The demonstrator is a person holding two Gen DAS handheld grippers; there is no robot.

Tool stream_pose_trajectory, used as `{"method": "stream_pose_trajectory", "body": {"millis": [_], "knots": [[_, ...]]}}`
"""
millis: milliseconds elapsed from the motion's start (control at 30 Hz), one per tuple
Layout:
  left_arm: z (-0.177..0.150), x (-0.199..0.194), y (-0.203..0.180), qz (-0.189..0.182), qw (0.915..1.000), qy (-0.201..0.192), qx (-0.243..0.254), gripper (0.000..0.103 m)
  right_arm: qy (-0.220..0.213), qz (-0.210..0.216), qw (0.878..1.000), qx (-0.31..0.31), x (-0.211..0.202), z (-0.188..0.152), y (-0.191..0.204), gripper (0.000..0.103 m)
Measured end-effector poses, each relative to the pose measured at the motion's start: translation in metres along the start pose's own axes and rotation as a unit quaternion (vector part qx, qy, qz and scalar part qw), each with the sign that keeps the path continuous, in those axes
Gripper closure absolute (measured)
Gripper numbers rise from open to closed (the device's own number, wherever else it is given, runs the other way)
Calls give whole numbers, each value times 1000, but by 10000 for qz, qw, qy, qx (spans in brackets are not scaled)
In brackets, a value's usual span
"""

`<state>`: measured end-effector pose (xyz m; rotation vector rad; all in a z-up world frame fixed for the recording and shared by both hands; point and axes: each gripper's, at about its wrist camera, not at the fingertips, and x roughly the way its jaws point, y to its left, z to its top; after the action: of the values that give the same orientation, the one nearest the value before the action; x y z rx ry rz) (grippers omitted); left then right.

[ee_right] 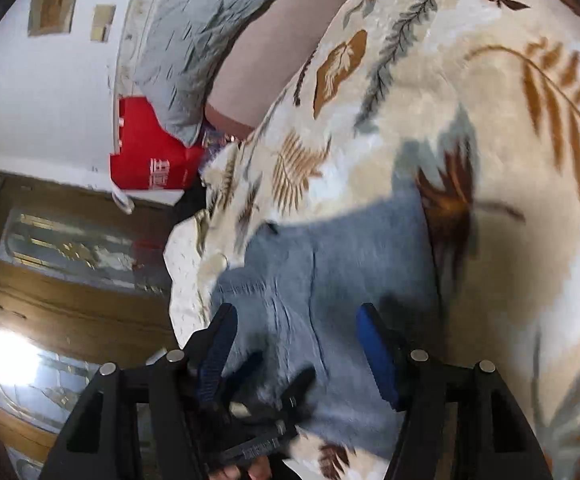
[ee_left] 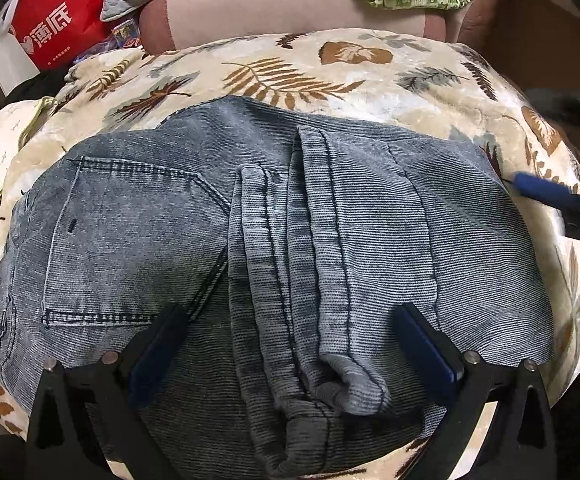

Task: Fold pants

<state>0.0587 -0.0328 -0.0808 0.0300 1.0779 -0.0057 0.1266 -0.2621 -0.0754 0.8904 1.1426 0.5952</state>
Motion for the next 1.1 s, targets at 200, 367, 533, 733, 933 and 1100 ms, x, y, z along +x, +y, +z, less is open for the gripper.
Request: {"method": "stream_pose_trajectory", "body": {"millis": [200,367,533,733,933,1100], "knots": [[0,0,0,-28,10000,-2,18,0,184,-252,9992,255,19,11,-11,33],[-1,-1,1,-32,10000,-3,-3,0,6,-433,9990,-65,22,31,1,26],[-2,-1,0,-31,10000,-41,9,0,-8,-412,9988,256,20,26,-15,26],[-2,-1,0,-34,10000,-44,22,0,-152,-317,9993,-161,-19,-34,8,26],[0,0,0,-15,10000,20,9,0,164,-599,9980,-136,-3,-85,-19,26],[-1,1,0,-30,10000,43,-10,0,-28,-485,9967,-651,-21,-90,7,26]]}}
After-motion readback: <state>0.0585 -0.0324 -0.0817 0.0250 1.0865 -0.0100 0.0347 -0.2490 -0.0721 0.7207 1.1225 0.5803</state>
